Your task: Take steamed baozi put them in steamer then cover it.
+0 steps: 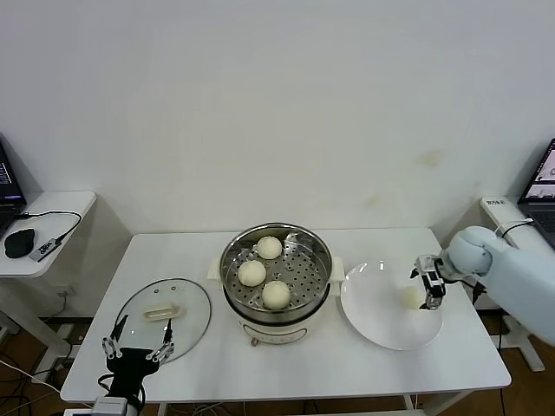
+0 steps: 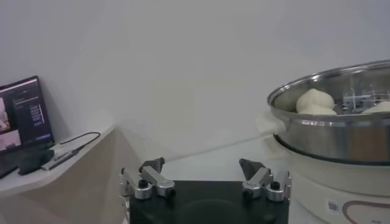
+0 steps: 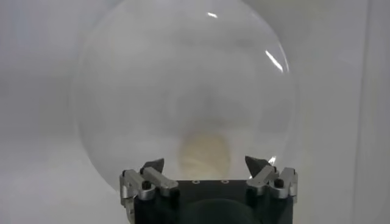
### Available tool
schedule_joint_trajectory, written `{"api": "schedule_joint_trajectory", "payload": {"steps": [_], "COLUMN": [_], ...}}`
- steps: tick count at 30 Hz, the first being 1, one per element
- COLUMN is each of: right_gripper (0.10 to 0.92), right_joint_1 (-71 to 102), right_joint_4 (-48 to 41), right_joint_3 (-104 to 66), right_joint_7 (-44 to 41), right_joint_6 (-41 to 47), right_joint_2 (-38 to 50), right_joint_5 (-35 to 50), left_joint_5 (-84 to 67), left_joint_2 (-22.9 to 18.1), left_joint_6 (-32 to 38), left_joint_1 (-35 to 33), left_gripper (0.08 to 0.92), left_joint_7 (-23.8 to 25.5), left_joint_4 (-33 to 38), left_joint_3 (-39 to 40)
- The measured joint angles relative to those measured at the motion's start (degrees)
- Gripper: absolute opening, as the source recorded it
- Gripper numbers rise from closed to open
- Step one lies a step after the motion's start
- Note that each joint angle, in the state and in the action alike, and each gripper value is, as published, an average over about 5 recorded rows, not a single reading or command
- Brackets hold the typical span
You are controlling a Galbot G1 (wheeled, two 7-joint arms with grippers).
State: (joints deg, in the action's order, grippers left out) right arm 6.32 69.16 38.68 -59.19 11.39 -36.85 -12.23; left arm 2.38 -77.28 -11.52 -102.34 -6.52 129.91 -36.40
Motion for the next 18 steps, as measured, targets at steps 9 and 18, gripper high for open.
{"api": "schedule_joint_trajectory", "payload": {"steps": [9,18], "right_gripper": [0.798,0.724], "right_joint_1": [1.19,1.59], "right_joint_4": [-5.13,-8.00], "right_joint_3": [-2.25,-2.90], "right_joint_7": [0.19,-0.74], "right_joint_6": [-0.02,0.36], "right_joint_2": [-3.30,-5.18], "right_joint_5": [-2.16,-3.00], "left_joint_5": [-0.10,-0.18], "left_joint_2": [0.11,0.21], "left_joint_6": [-0.01,-0.17], "left_joint_1": [0.56,0.81], "left_gripper": [0.823,0.823], "left_joint_7": [0.01,0.06], "left_joint_4": [-0.55,-0.66], "left_joint_3": [0.13,0.26]}}
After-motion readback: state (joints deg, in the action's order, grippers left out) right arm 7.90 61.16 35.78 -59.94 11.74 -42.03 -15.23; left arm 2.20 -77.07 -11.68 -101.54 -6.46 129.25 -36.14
